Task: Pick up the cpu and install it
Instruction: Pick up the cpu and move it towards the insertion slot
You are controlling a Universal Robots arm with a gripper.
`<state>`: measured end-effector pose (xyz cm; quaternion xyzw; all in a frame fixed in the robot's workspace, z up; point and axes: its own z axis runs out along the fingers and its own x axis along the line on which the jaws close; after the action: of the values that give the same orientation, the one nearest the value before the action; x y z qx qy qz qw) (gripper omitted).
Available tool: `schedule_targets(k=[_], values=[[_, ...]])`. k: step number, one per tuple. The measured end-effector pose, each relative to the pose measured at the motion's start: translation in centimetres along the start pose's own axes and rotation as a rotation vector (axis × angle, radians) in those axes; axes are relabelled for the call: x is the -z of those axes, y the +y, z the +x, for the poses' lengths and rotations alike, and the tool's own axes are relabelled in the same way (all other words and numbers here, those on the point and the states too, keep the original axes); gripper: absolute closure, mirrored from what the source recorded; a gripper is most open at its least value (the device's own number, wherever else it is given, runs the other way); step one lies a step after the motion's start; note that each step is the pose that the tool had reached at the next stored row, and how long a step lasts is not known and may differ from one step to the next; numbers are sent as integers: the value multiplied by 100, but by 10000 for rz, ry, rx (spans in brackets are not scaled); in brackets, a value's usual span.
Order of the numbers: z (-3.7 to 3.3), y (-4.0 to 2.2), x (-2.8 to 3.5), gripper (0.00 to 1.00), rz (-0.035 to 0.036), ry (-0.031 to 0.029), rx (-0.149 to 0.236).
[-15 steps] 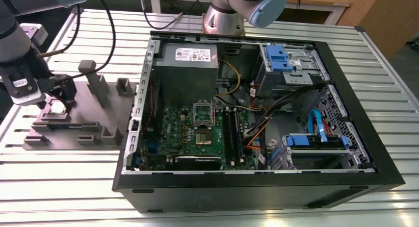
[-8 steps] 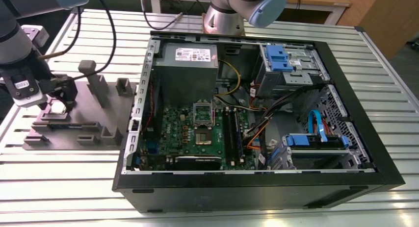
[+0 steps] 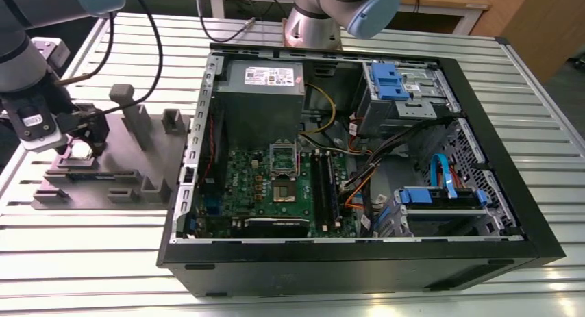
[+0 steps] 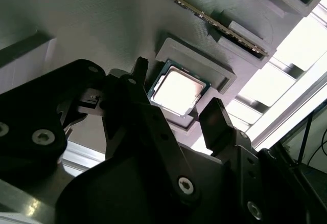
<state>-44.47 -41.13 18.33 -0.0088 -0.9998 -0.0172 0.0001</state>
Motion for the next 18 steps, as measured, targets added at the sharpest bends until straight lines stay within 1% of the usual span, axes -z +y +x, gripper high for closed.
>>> schedule_targets(k=[3,4,11,18], values=[[0,0,-6,34,-1,0,0],[0,-1,-8,40,-1,0,0],[15,-1,-21,40,-1,0,-1],[15,-2,-35,40,-1,0,1]])
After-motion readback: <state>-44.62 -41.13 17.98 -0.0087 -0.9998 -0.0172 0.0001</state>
